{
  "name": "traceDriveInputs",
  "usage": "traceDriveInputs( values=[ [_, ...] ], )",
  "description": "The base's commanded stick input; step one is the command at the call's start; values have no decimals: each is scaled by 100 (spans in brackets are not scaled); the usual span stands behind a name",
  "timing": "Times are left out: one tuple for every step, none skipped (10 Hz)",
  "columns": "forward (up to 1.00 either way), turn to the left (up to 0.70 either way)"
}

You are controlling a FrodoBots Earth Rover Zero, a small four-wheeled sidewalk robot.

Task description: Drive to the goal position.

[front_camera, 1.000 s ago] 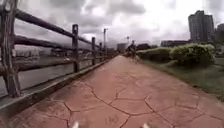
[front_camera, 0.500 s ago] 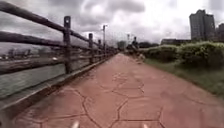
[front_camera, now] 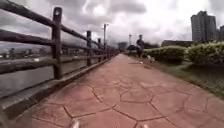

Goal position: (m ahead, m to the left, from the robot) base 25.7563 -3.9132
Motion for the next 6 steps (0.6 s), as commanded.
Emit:
traceDriveInputs(
  values=[
    [100, 0],
    [100, 0],
    [100, 0],
    [100, 0],
    [100, 0],
    [100, 0]
  ],
)
